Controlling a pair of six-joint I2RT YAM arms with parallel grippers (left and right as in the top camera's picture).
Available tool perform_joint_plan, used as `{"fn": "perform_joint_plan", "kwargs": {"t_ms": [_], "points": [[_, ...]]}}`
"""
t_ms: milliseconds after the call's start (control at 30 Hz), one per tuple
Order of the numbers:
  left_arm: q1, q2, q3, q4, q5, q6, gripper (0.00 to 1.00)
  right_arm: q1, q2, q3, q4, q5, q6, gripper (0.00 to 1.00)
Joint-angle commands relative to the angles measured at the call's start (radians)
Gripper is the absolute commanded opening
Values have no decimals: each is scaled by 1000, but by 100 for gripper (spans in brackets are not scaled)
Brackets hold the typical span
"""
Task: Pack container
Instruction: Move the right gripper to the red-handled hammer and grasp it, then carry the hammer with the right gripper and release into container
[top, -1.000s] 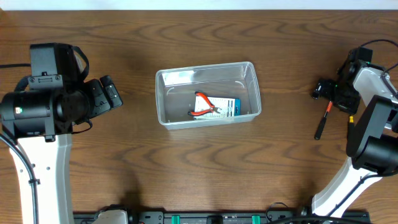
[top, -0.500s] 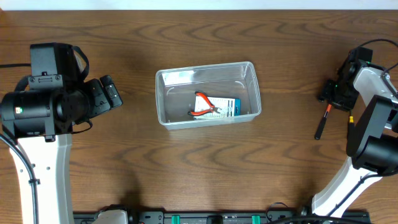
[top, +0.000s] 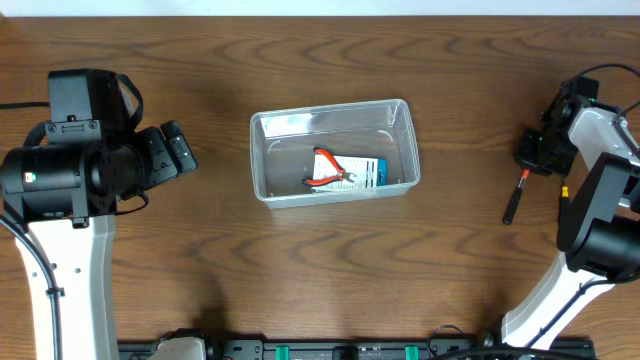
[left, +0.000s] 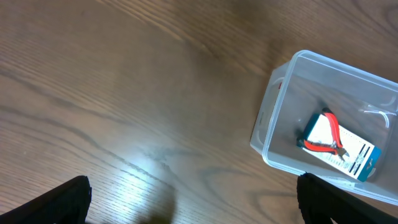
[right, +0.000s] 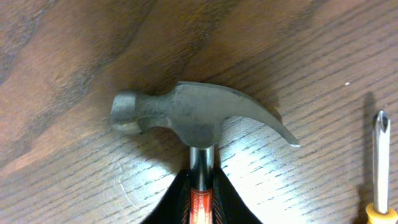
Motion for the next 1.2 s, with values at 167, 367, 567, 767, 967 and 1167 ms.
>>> {"fn": "perform_joint_plan", "kwargs": {"t_ms": [167, 367, 567, 767, 967, 1167], "points": [[-2, 2, -6, -2, -11, 17, 98, 19, 20, -8, -6, -129, 2, 1], [-2, 2, -6, -2, -12, 17, 98, 122, -174, 15, -8, -135, -87, 1], [-2, 2, -6, -1, -11, 17, 98, 334, -415, 45, 21, -135, -273, 1], [-2, 2, -6, -1, -11, 17, 98, 648, -535, 45, 66, -124, -545, 1], [-2, 2, -6, -2, -12, 17, 98, 856, -478, 44, 74, -149, -852, 1], [-2, 2, -6, -2, -11, 17, 98, 918, -328, 44, 101, -157, -1025, 1]]}}
